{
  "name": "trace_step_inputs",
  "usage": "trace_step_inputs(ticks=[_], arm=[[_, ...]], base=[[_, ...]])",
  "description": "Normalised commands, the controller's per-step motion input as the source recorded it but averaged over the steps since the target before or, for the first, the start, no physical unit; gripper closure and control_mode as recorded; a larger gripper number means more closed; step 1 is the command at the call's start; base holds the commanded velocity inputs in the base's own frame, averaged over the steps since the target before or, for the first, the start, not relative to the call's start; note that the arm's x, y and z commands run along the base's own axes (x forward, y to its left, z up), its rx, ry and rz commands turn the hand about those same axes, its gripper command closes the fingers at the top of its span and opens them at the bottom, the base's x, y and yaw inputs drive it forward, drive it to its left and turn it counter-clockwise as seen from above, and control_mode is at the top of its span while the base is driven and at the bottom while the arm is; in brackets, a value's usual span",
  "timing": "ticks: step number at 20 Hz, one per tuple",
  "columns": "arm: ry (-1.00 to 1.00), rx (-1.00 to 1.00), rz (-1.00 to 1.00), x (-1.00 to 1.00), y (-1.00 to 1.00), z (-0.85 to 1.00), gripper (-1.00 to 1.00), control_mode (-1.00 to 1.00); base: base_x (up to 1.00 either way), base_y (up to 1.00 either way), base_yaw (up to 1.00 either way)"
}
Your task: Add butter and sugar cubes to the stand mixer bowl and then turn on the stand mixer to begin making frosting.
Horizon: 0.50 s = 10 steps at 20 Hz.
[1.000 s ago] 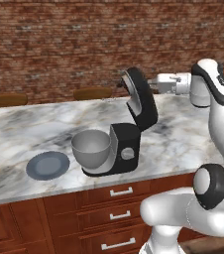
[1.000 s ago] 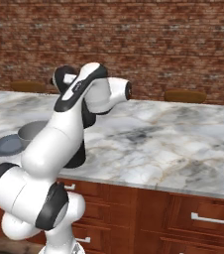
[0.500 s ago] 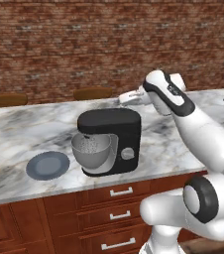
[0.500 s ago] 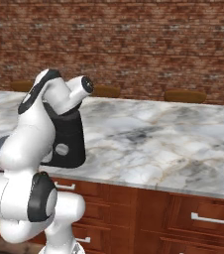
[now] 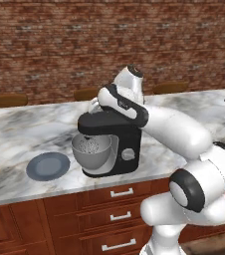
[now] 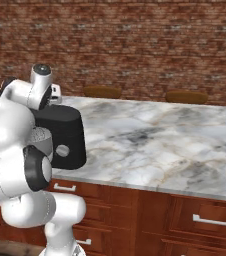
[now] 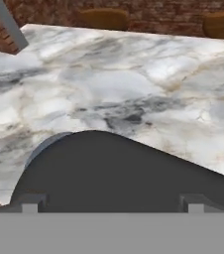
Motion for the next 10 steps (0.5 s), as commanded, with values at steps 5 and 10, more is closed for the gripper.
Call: trace_step_inputs(ticks=[5, 10], arm=[[0.01, -0.20, -0.16, -0.81, 0.00, -0.43, -1.00, -1.00], [-0.03, -0.03, -0.23, -1.00, -0.43, 0.16, -1.00, -1.00]], base=[[0.00, 0.00, 0.00], [0.00, 0.00, 0.00]])
